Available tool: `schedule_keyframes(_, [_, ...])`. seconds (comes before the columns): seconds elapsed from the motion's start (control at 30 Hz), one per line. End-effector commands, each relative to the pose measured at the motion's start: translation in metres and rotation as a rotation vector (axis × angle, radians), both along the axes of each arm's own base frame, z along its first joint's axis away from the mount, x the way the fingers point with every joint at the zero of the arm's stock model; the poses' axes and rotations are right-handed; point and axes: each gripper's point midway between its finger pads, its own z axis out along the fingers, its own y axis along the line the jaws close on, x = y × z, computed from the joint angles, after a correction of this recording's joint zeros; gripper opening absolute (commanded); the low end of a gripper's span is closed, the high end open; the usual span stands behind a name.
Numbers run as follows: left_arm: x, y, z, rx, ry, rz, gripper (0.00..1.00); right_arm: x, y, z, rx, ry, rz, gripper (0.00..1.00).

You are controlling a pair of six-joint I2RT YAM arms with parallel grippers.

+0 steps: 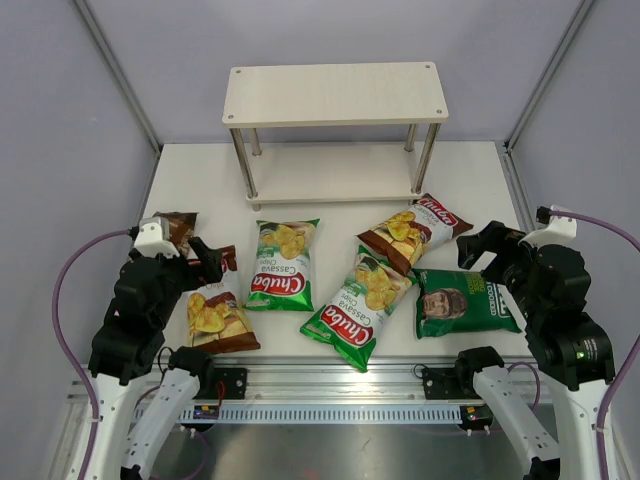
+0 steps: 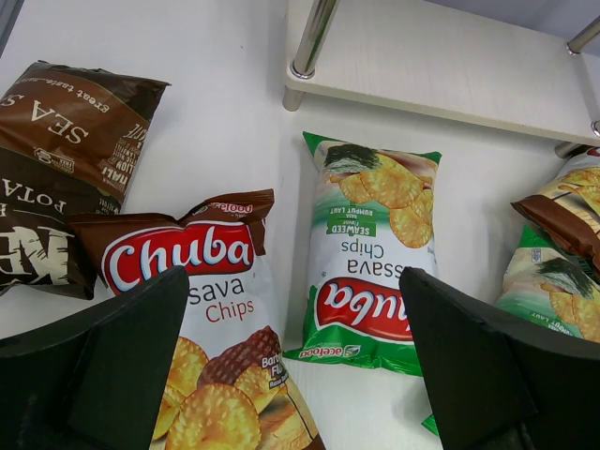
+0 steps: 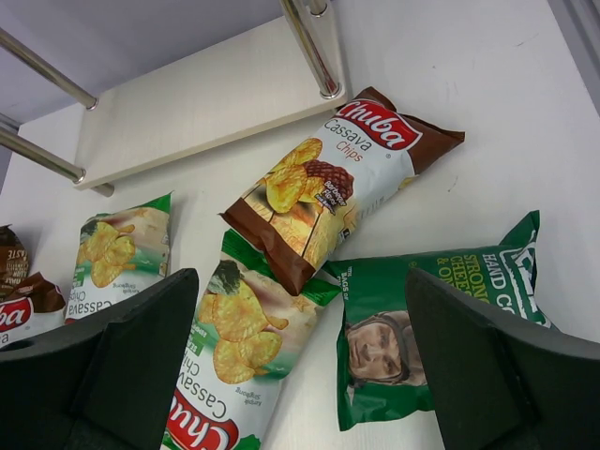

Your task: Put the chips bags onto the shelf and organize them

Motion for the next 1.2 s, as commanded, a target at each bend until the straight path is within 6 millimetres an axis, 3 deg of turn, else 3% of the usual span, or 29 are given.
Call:
schedule_keyframes(0.0, [0.005,-0.005,0.006,-0.005,-0.034,-0.025,0.99,-0.001,0.002,0.016,0.022,-0.045,0.011,1.0])
schedule_keyframes(0.1, [0.005,-0.005,0.007,-0.01,-0.034,-0.024,0.99,-0.004,0.004,0.018,0.038,-0.05,0.014,0.99])
schedule_keyframes(0.2, [0.006,-0.013,0.004,-0.038,-0.011,-0.049,0.99,-0.007,0.018,0.019,0.072,-0.074,0.092,0.99])
schedule_keyframes(0.27, [0.007,-0.029,0.002,-0.088,0.015,-0.114,0.99,-0.013,0.045,0.026,0.136,-0.117,0.234,1.0])
schedule_keyframes(0.43, [0.017,-0.054,-0.004,-0.193,0.072,-0.189,0.99,-0.019,0.069,0.032,0.203,-0.145,0.368,1.0])
schedule_keyframes(0.67, [0.055,-0.087,-0.047,-0.281,0.296,-0.237,0.99,-0.023,0.09,0.022,0.268,-0.1,0.479,0.99])
schedule_keyframes(0.7, [0.063,-0.09,-0.062,-0.277,0.347,-0.231,0.99,-0.024,0.092,0.024,0.285,-0.112,0.49,1.0])
schedule_keyframes(0.83, [0.088,-0.108,-0.083,-0.281,0.408,-0.263,0.99,-0.024,0.102,0.009,0.335,-0.081,0.533,0.99])
schedule_keyframes(0.87, [0.098,-0.111,-0.078,-0.268,0.394,-0.275,0.99,-0.026,0.107,0.008,0.346,-0.076,0.564,0.99])
schedule_keyframes(0.97, [0.118,-0.103,-0.106,-0.202,0.481,-0.205,0.99,-0.028,0.115,0.001,0.365,-0.04,0.615,1.0])
schedule_keyframes(1.0, [0.126,-0.103,-0.105,-0.192,0.476,-0.192,0.99,-0.03,0.118,0.0,0.372,-0.024,0.642,0.99])
schedule_keyframes(1.03, [0.131,-0.103,-0.119,-0.185,0.511,-0.182,0.99,-0.031,0.12,-0.001,0.375,-0.018,0.653,0.99])
schedule_keyframes(1.17, [0.149,-0.114,-0.139,-0.2,0.538,-0.209,0.99,-0.032,0.124,-0.005,0.38,0.006,0.683,0.99])
